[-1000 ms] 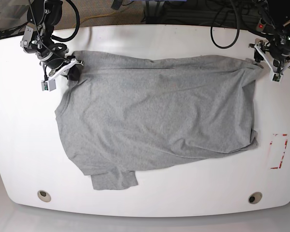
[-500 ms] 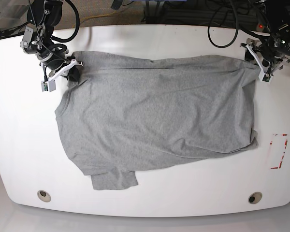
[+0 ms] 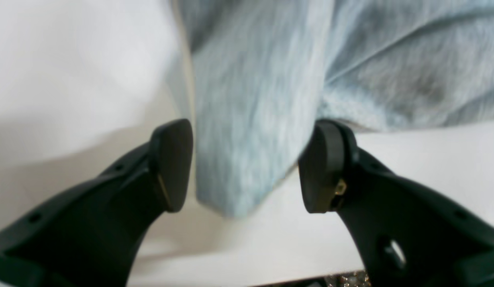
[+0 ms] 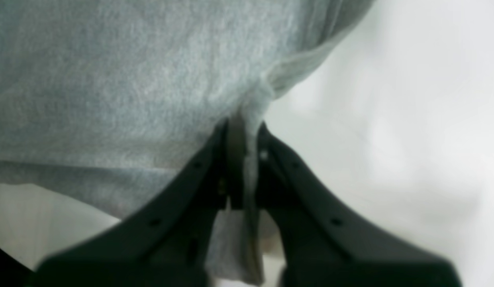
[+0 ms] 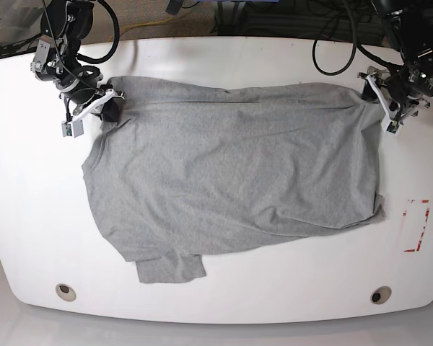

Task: Fold the T-shirt properly
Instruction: 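Regrasp the shirt edge with the left gripper and pull it outward, then hold the shirt edge with both grippers and tension it flat, then lift the shirt with both grippers and lay it down again flatter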

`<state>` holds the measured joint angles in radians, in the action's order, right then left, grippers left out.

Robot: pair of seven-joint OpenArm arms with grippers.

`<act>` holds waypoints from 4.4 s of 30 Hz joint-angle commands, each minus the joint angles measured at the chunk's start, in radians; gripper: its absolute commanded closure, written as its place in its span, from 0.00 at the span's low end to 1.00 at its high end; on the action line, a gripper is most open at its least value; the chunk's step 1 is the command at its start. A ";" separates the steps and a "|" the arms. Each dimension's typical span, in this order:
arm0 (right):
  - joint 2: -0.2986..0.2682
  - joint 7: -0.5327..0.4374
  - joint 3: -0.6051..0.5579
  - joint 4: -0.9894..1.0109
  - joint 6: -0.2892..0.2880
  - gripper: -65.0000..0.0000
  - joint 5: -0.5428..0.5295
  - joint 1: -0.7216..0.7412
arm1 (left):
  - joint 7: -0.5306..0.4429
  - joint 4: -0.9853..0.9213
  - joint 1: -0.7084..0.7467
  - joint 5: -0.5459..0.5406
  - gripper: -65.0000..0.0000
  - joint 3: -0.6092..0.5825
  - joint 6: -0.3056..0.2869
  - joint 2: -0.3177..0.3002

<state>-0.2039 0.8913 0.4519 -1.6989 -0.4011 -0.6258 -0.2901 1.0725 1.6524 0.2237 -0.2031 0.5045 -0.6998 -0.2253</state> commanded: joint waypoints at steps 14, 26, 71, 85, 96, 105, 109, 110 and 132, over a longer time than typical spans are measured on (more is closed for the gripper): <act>0.001 -0.021 0.005 -0.020 -0.008 1.00 -0.013 0.007 | -0.007 0.271 0.004 0.314 1.00 -0.028 0.002 -0.128; 0.019 -0.021 0.005 -0.020 -0.008 1.00 -0.012 0.021 | -0.004 0.300 0.036 0.322 0.31 -0.073 0.002 -0.320; 0.017 -0.021 0.003 -0.014 -0.008 1.00 -0.004 0.041 | 0.105 -0.390 -0.123 -0.293 0.21 0.543 0.002 -0.167; 0.019 -0.021 0.003 -0.014 -0.008 1.00 -0.004 0.042 | 0.104 -0.455 -0.212 -0.292 0.21 0.406 0.002 -0.161; 0.019 -0.021 0.003 -0.014 -0.008 1.00 -0.004 0.035 | 0.099 -0.453 -0.221 -0.290 0.79 0.319 0.002 -0.164; 0.021 -0.021 0.006 -0.020 -0.008 1.00 -0.012 0.013 | 0.102 -0.309 -0.197 -0.290 0.99 0.285 0.002 -0.167; 0.021 -0.021 0.009 -0.034 -0.008 1.00 -0.013 -0.007 | 0.100 -0.159 -0.132 -0.289 0.99 0.257 0.002 -0.167; 0.021 -0.021 0.009 -0.046 -0.008 1.00 -0.013 -0.013 | 0.100 -0.130 -0.125 -0.289 0.99 0.247 0.002 -0.167; -0.041 -0.021 0.006 0.047 0.000 1.00 -0.004 0.216 | -0.012 0.271 -0.321 0.213 1.00 -0.086 0.002 0.085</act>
<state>-0.2268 0.8948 0.4530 -1.6440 -0.4004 -0.6147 -0.1089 1.0695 1.9026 -0.0582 0.0002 0.4213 -0.7021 -0.1314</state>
